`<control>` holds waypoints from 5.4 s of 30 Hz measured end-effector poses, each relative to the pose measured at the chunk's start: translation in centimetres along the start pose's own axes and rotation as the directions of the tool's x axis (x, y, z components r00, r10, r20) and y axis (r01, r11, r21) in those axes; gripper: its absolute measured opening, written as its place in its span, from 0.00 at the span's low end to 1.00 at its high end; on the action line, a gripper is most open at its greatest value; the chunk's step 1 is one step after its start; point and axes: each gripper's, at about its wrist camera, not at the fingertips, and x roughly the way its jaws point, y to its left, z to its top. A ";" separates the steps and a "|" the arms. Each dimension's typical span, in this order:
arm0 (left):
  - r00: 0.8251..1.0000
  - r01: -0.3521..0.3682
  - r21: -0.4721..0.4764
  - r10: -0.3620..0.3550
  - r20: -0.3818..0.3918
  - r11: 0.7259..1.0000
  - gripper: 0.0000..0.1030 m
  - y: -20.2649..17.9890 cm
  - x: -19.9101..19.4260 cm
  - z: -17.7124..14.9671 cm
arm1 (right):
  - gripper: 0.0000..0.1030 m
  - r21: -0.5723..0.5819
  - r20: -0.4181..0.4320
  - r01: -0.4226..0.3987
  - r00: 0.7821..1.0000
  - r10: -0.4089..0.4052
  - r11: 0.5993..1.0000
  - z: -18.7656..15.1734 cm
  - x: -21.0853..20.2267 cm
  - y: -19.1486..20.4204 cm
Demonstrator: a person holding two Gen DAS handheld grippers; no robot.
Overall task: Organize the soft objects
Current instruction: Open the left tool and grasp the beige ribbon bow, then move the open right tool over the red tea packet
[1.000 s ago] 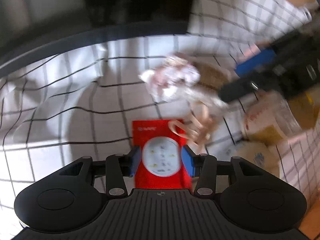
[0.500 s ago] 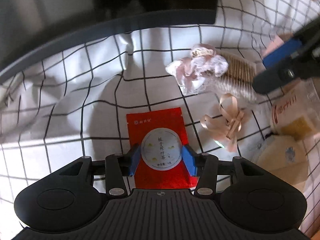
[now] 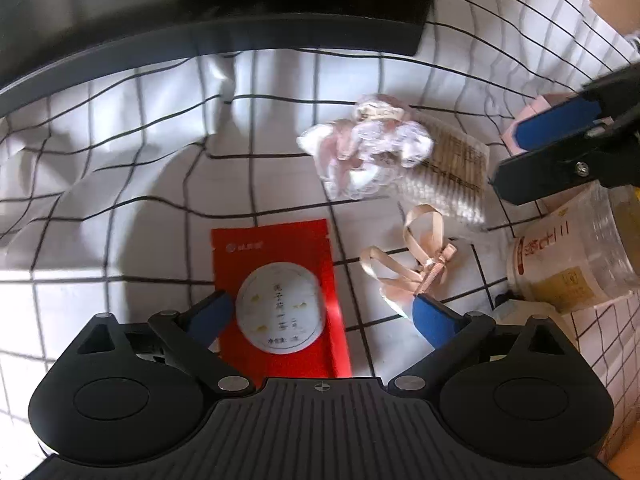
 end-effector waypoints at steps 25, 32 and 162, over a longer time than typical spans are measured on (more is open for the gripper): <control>0.999 -0.042 0.061 0.041 0.010 0.997 0.75 0.2 -0.9 -1.1 | 0.63 0.013 0.004 0.002 1.000 -0.002 1.000 0.0 0.1 -0.5; 0.999 0.030 0.089 -0.033 0.038 0.996 0.69 -0.6 -1.7 -1.4 | 0.63 0.010 -0.002 -0.003 1.000 0.003 1.000 -0.1 0.1 -0.4; 0.915 0.167 -0.522 0.066 0.397 0.836 0.13 6.8 -9.9 -13.7 | 0.52 -0.253 -0.228 -0.078 0.974 0.019 0.964 2.4 7.3 10.0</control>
